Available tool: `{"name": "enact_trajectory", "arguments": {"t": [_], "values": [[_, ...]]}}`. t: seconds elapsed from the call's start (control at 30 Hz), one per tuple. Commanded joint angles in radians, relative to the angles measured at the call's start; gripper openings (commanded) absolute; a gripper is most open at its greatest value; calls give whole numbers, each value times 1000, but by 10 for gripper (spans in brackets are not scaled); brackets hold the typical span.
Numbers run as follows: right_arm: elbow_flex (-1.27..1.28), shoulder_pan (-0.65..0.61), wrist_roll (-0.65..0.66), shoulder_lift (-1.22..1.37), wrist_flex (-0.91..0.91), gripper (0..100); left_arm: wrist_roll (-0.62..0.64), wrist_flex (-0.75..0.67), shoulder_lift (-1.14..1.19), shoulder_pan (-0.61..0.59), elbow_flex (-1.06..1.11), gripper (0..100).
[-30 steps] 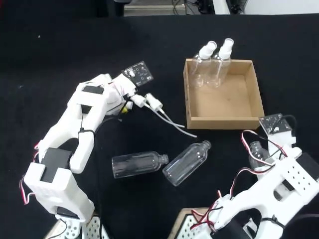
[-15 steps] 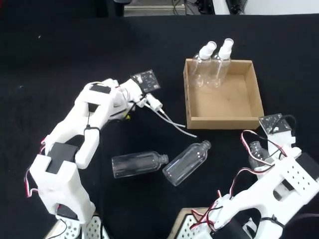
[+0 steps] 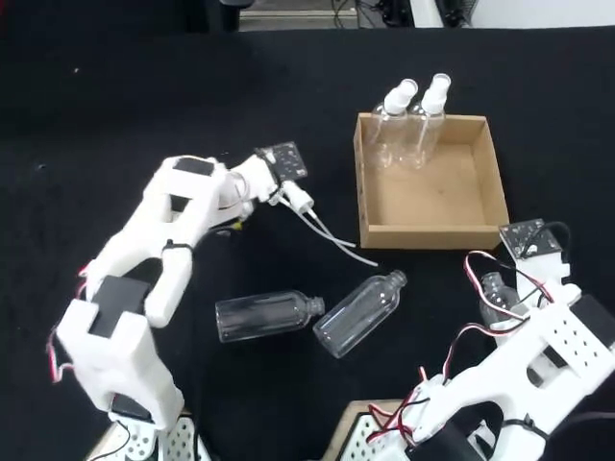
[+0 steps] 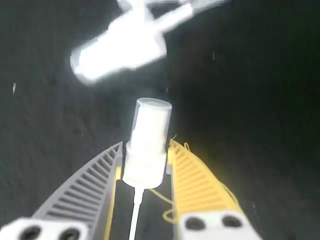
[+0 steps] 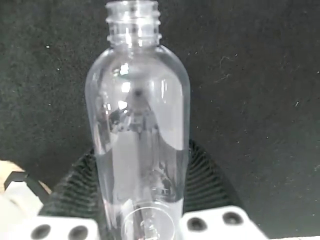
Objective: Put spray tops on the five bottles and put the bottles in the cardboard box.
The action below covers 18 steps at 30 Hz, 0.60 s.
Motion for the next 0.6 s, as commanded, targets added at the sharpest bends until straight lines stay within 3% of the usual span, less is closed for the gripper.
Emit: {"name": "enact_trajectory", "arguments": {"t": [0.0,0.3,0.43,0.57], "values": [[-2,-15,2,-35,-15,11,-6,147,-178,-38,-25,50],[-41,-54,-83,-35,-15,11,-2,471,-334,-137,-31,38],[-119,-135,-213,-35,-9,11,127,606,-416,-160,-25,30],[-217,-290,-304,-35,118,11,215,655,-485,-171,-24,30]]}}
